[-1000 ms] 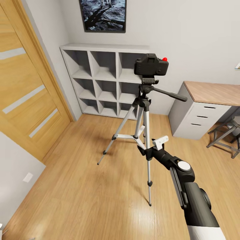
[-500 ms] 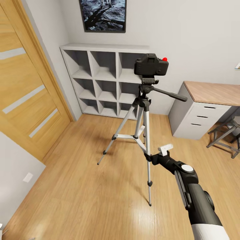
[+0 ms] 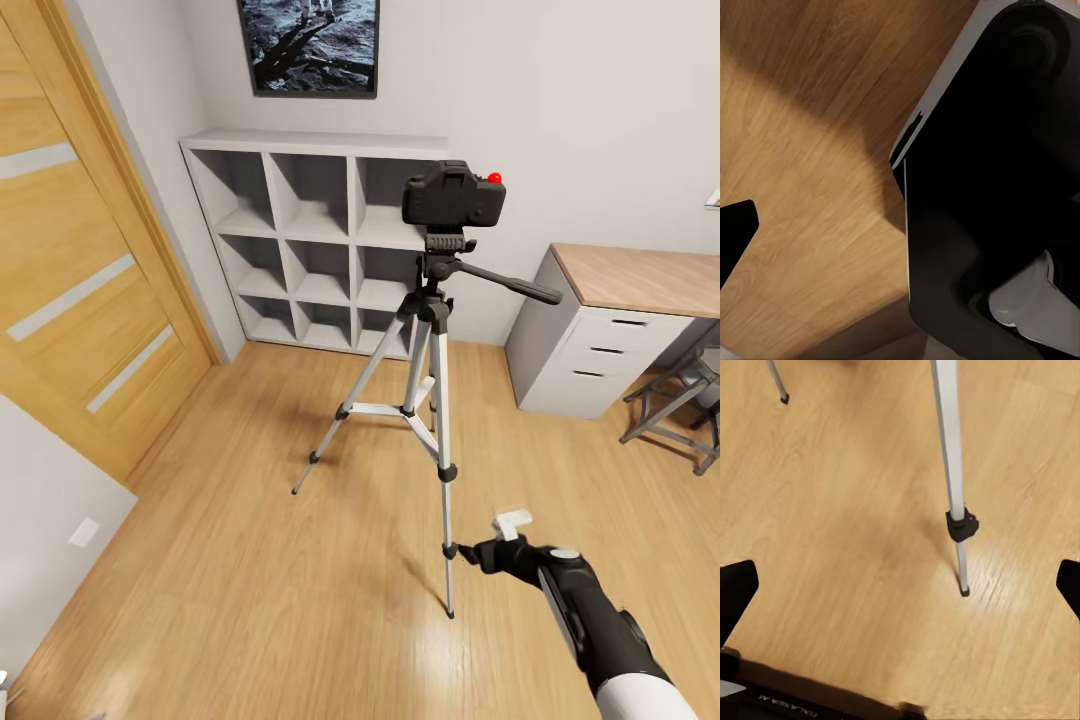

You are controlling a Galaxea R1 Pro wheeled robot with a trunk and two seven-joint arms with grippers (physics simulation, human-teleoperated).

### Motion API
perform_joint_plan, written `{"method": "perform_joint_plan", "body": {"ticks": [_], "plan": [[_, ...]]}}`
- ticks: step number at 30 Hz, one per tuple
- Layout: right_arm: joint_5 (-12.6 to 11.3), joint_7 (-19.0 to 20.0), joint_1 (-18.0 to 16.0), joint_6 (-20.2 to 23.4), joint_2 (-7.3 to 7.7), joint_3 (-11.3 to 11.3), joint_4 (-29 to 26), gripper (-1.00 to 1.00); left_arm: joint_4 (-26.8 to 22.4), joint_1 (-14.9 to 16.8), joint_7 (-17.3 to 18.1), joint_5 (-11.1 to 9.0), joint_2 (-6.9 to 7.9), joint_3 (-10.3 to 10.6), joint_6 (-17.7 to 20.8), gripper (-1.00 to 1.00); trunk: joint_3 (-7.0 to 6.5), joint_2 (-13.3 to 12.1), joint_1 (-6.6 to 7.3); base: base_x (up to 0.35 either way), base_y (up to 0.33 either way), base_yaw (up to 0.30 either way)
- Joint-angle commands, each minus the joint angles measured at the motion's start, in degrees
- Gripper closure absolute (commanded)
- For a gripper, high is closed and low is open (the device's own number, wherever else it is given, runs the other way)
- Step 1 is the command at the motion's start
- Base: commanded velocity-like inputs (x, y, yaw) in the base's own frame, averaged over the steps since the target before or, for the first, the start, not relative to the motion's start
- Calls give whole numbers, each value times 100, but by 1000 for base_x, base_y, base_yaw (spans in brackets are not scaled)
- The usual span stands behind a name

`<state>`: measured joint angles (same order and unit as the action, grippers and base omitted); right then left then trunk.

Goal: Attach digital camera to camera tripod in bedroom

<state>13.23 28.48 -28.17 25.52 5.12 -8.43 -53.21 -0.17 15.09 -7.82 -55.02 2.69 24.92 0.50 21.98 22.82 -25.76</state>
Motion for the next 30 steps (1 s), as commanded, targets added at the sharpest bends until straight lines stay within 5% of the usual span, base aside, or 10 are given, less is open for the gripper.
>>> {"method": "perform_joint_plan", "body": {"ticks": [1,11,30], "plan": [[57,40,-4,8,26,-21,179,-100,-2,3,-18,-41,-1,48,5,-100,8,10,-3,0,0,0],[65,-139,-4,-462,272,-40,1630,-100,-1,3,-18,-43,-11,49,3,-100,8,10,-3,0,0,0],[64,-412,-4,-660,366,-36,2587,-100,7,3,-18,-52,-14,48,3,-100,8,10,-3,0,0,0]]}}
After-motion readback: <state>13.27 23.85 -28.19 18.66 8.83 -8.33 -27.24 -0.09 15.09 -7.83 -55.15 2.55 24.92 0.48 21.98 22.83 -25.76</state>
